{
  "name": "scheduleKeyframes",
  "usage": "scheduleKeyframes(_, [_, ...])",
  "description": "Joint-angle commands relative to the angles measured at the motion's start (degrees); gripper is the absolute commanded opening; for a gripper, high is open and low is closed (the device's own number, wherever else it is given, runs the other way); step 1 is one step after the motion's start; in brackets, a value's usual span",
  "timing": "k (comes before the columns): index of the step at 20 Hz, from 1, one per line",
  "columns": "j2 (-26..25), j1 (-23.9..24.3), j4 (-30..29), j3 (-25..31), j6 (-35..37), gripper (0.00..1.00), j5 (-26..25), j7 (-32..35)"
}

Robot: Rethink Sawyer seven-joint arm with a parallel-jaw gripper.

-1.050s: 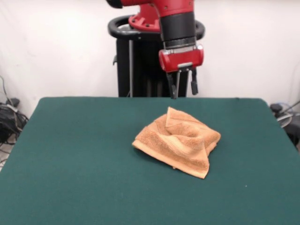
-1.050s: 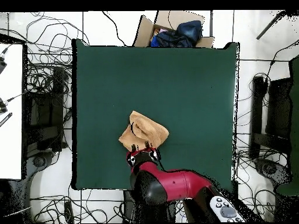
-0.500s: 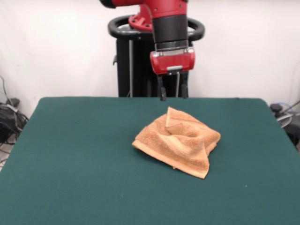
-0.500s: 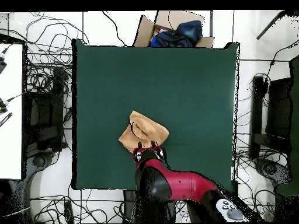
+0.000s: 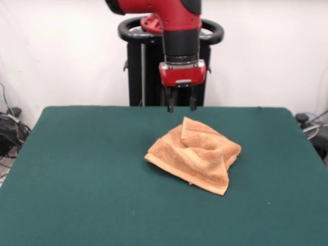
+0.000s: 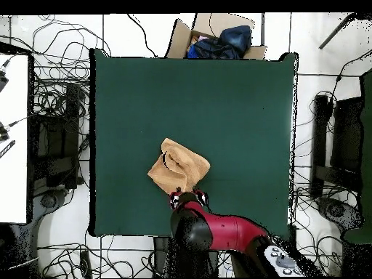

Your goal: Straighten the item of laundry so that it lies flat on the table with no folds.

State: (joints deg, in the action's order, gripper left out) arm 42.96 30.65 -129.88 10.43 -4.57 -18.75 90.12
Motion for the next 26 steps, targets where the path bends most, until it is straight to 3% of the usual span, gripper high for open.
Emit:
scheduleKeyframes(1, [-5.6,-2.5,7.8,-3.7,6.5,1.00,1.9,6.9])
scheduleKeyframes(6, [-6.7,2.6,5.6,3.2,5.4,1.00,1.3,7.4])
scheduleKeyframes(10, [-6.3,2.6,5.2,3.7,5.5,1.00,1.3,7.3])
scheduleKeyframes(26, [-11.2,10.2,2.5,14.4,-1.8,1.00,-0.6,9.6])
